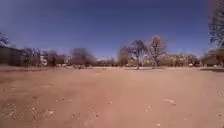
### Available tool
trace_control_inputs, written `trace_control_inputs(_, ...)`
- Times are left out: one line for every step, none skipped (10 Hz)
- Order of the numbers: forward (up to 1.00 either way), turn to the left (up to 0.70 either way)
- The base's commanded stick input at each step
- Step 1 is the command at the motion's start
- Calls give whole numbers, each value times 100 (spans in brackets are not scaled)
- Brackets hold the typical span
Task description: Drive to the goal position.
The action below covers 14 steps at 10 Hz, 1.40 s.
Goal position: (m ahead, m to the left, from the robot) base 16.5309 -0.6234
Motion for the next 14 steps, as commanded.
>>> trace_control_inputs(100, 0)
trace_control_inputs(100, 0)
trace_control_inputs(100, 0)
trace_control_inputs(100, 0)
trace_control_inputs(100, 0)
trace_control_inputs(100, 0)
trace_control_inputs(100, 0)
trace_control_inputs(100, 0)
trace_control_inputs(100, 0)
trace_control_inputs(100, 0)
trace_control_inputs(100, 0)
trace_control_inputs(100, 0)
trace_control_inputs(100, 0)
trace_control_inputs(100, 0)
